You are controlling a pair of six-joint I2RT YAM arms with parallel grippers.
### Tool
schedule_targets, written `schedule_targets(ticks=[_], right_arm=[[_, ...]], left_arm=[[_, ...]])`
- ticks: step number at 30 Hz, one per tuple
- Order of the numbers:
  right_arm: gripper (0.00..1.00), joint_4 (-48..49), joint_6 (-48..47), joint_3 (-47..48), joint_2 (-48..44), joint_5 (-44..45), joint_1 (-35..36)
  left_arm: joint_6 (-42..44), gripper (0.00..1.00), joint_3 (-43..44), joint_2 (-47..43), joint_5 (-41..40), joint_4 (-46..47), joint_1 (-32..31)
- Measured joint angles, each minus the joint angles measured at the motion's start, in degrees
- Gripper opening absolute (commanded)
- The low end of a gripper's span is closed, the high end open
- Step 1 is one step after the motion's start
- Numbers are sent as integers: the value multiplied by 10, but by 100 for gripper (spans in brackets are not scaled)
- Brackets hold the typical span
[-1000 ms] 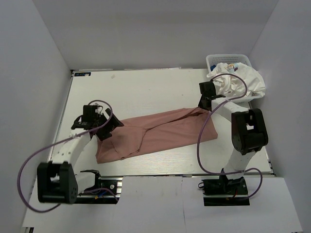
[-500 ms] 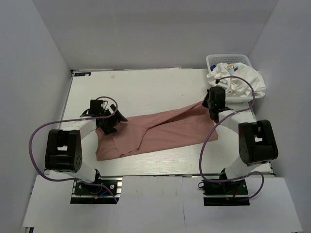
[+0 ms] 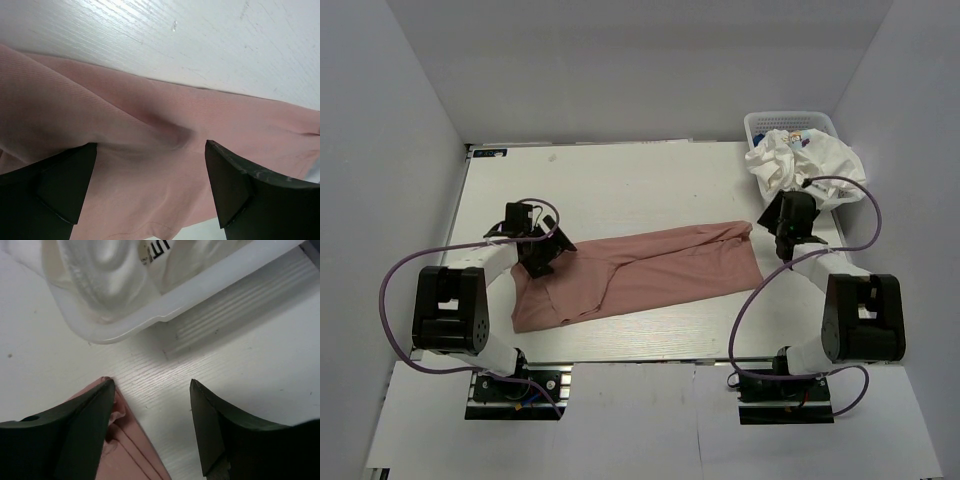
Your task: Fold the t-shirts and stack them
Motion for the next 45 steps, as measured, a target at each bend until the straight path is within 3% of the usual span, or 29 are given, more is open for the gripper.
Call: schedule_targets(ticks=[4, 8, 13, 20, 27, 31, 36, 45], right_arm=[[88, -8, -9, 1, -29, -73, -2], [90, -36, -37, 35, -17, -176, 36], [90, -78, -67, 113, 20, -207, 120], [89, -204, -114, 250, 151, -104, 209], [90, -317, -121, 294, 245, 20, 233], [90, -343, -102, 291, 239, 88, 231], [90, -383, -37, 218, 177, 160, 212], [90, -436, 64, 108, 75, 179, 155]], left_arm=[[9, 100, 6, 2, -10, -12, 0], [14, 100, 15, 10, -11, -17, -1], [16, 100, 25, 20, -10, -19, -1], [19, 100, 32, 26, -10, -24, -1], [28, 100, 91, 76, -25, -52, 0], [30, 100, 119, 99, -34, -61, 3], [32, 100, 158, 128, -54, -77, 3], [36, 100, 223, 176, -75, -105, 7]])
